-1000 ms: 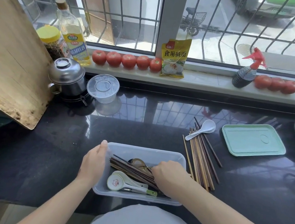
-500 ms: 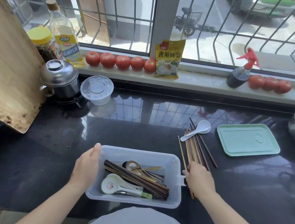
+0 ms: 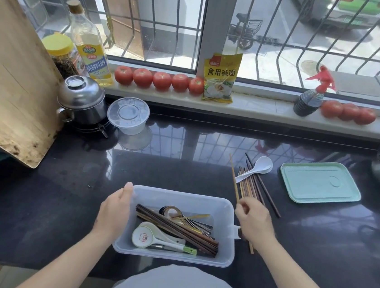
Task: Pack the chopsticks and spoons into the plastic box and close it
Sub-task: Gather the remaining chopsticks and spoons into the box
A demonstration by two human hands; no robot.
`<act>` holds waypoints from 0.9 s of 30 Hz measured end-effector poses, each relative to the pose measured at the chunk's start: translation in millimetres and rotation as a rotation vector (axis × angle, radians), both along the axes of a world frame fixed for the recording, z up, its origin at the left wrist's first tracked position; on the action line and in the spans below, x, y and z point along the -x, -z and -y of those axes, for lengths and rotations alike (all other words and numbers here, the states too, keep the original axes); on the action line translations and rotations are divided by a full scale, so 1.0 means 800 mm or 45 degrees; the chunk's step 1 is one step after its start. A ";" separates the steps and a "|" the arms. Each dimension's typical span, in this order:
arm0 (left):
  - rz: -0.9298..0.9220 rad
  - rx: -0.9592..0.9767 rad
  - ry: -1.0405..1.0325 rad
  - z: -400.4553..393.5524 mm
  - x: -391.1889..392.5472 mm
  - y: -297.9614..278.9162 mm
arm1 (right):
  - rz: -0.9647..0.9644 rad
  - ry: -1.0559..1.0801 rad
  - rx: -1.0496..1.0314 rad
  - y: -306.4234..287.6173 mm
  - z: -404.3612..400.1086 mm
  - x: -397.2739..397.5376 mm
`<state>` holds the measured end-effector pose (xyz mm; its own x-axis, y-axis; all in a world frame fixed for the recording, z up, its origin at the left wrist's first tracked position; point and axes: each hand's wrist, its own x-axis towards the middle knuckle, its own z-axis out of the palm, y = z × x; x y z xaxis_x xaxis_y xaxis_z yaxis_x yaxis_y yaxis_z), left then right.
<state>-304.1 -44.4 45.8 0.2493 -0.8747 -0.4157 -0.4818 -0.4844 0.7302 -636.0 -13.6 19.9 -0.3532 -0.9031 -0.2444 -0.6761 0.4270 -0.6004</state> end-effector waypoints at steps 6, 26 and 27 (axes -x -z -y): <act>-0.017 0.000 -0.020 0.000 0.000 0.000 | 0.398 -0.108 0.666 -0.129 0.015 -0.050; -0.031 -0.013 -0.028 -0.001 0.000 -0.002 | -0.341 -0.582 0.260 -0.073 0.004 -0.099; -0.031 -0.014 -0.032 -0.001 0.000 -0.002 | -0.269 -0.365 0.342 -0.074 0.006 -0.078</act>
<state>-304.2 -43.8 47.3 0.2612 -0.8635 -0.4315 -0.4517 -0.5043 0.7359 -573.2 -18.1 79.4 -0.0962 -0.9934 0.0628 -0.8641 0.0521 -0.5006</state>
